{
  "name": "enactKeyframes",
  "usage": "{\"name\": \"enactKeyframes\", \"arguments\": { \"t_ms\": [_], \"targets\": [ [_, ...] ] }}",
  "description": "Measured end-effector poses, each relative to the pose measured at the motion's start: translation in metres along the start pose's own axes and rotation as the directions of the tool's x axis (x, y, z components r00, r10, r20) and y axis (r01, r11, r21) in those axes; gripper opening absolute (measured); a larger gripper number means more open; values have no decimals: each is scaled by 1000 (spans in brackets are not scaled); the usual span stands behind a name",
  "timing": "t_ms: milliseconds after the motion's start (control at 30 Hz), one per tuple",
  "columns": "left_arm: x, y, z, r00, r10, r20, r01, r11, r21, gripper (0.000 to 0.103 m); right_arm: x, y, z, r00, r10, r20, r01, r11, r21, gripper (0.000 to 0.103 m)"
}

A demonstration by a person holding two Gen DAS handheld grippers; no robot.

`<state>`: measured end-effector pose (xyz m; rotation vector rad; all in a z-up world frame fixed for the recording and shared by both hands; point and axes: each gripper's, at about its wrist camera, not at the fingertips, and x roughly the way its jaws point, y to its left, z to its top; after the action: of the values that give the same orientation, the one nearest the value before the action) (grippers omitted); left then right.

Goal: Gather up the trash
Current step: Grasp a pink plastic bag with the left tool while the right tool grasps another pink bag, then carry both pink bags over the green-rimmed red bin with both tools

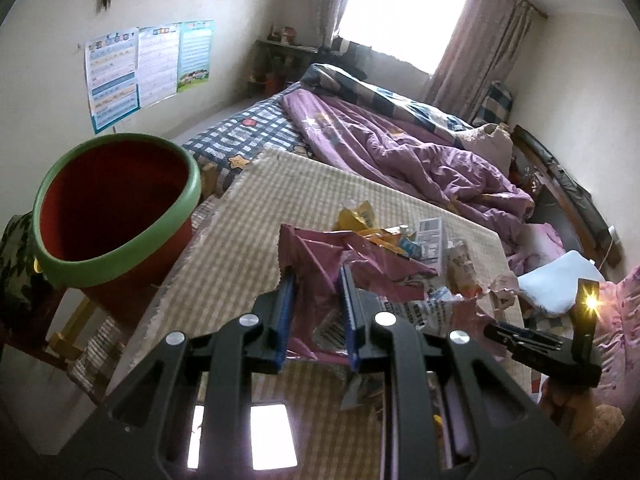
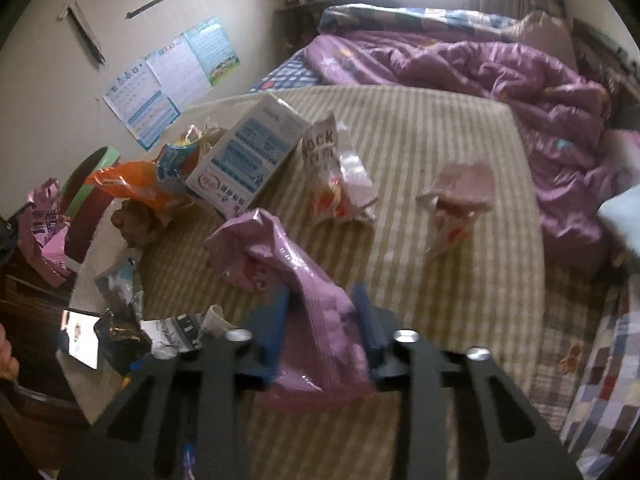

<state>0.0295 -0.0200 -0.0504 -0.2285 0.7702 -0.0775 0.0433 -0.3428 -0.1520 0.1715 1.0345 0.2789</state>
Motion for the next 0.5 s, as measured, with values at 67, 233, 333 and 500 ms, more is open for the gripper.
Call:
{"name": "enactKeyframes", "arguments": {
  "t_ms": [67,233,333,500],
  "targets": [
    [-2,4,0,1000,14,7,-14,1000,-5,21,-7,0,-1,1000,3,18,-3,1000,3,15],
    [-9,17,1,999,43,31,-42,999,-19,21,-35,10,4,997,-10,79,11,1000,-5,14],
    [-20,34,5,995,79,59,-77,997,-29,21,-61,19,8,988,-18,151,17,1000,2,14],
    [-42,70,13,983,148,111,-140,987,-75,21,-102,46,13,952,-17,305,19,1000,-1,14]
  ]
}}
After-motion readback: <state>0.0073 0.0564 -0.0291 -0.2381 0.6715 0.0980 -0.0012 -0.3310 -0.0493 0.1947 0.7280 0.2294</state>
